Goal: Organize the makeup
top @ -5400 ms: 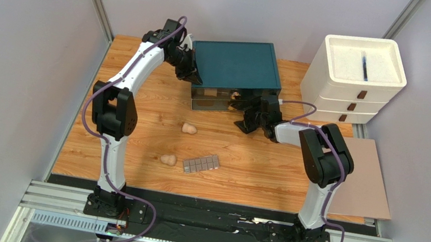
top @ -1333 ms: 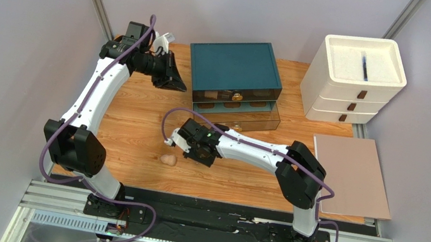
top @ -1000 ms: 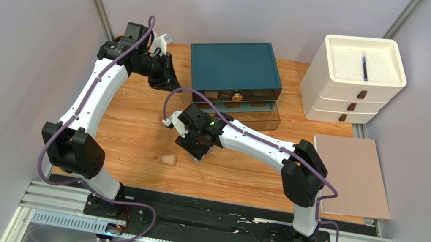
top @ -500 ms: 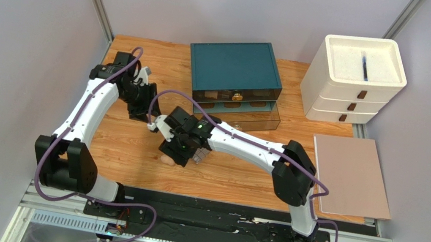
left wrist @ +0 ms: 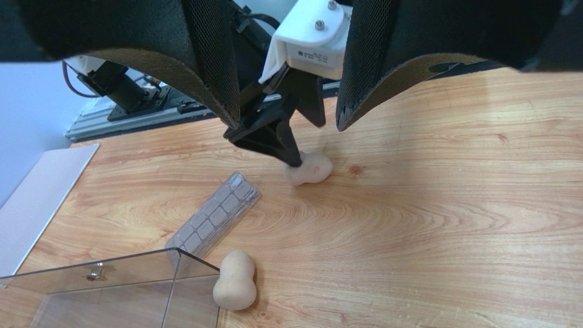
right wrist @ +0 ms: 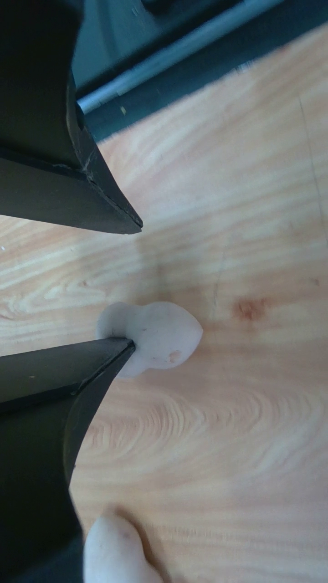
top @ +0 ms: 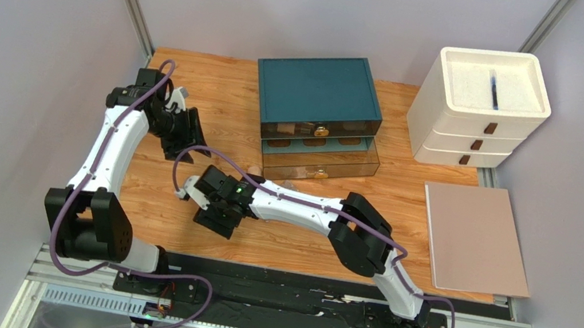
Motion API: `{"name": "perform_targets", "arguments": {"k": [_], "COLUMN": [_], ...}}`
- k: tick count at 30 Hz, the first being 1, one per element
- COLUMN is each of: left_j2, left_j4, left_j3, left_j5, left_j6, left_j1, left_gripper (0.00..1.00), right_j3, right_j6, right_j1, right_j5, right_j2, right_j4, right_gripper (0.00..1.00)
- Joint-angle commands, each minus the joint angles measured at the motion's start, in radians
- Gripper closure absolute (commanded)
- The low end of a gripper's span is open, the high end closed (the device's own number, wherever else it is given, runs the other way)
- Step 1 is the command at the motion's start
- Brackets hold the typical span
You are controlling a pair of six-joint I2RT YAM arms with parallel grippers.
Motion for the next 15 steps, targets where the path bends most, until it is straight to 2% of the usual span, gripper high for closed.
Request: {"name": "perform_targets", "arguments": {"k": [1,5,7,8,9,15], "left_j2": [-0.028,-0.028,-0.028,-0.027,-0.027,-0.031], "left_j4": [-0.015,-0.026,-0.026,-0.026,-0.026,-0.021], "left_j3": [0.018,0.029,0.029,0.026,0.025,0.009], "left_j5": [0.038,0.041,0.044,0.047,0.045,0.041], "left_j6": [0.026,0.038,0.041,0.041,0.041,0.044], "left_j1": [0.011,0.011,0.011,0.011,0.011,0.013], "left_gripper": [0.40,0.41,0.41,0.41,0.41,0.41], "right_j3": [0.040,0.069,0.076,0.069,0.058,-0.019], "right_j6": [-0.005,-0.006,-0.006,-0.006,0.000,0.021], "right_j1": [-0.006,-0.009,-0.010,-0.012,-0.013,-0.024], "right_j5": [0.116,0.161,0.144,0.139,0.144,0.165], "right_j2": [0.054,0.093,0.101,0.098,0.094,0.036], "right_j4": [0.061,0.047,0.023,0.018,0.018,0.021], "right_gripper": [0.39,0.42,0.51,0.63,0.98,1.00]}}
